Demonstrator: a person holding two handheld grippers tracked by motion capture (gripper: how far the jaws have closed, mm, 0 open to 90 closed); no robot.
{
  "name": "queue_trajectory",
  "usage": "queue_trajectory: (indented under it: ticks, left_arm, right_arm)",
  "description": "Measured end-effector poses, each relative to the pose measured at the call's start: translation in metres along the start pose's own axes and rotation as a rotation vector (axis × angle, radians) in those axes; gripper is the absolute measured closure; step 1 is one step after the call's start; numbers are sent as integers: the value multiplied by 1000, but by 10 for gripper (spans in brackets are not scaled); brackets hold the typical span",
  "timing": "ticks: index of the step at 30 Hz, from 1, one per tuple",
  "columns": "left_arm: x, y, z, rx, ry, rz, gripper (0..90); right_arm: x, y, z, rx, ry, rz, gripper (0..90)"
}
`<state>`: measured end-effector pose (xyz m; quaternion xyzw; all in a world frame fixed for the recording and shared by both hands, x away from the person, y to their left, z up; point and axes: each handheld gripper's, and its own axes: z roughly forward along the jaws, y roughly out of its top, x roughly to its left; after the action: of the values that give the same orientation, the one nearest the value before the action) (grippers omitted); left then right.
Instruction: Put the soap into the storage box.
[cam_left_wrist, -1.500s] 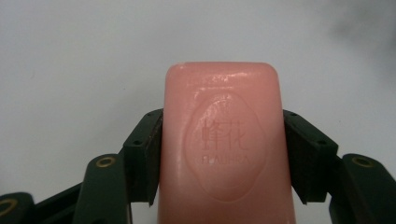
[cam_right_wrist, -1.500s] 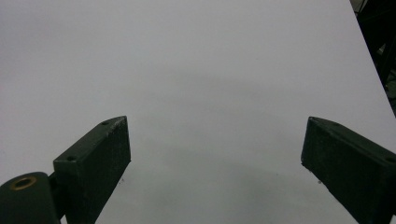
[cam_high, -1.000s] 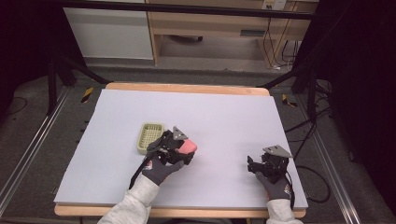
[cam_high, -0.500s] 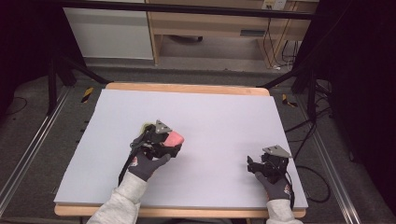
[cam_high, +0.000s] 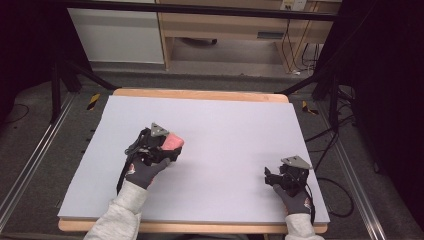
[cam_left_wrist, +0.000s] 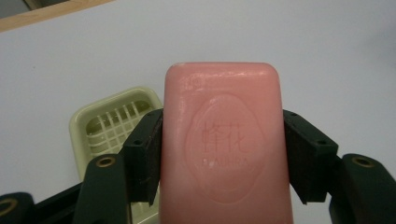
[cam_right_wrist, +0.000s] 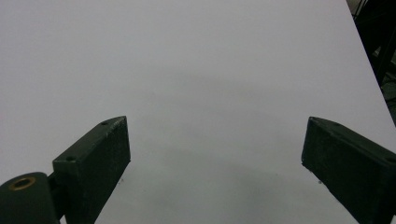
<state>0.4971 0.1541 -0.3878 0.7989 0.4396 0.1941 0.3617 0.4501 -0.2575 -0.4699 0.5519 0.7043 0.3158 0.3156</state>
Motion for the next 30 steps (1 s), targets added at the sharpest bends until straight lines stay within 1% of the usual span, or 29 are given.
queue_trajectory:
  ticks: [4,7,13,18,23,27,30]
  left_arm:
    - [5,1,-1,-9,13,-11,370]
    - [9,1,-1,-6,27,-20,370]
    - [16,2,2,-11,47,-38,371]
    - [18,2,8,-12,61,-49,370]
    - [22,1,14,-3,77,-56,370]
    - [27,0,19,17,94,-63,370]
    - [31,-1,23,9,105,-83,370]
  right_arm:
    - [0,0,0,2,0,2,82]
    - [1,0,0,2,1,5,82]
    - [1,0,0,1,2,6,82]
    - [1,0,-1,-2,2,3,82]
    - [1,0,0,-1,3,4,82]
    - [1,0,0,-1,3,3,82]
    - [1,0,0,0,2,5,82]
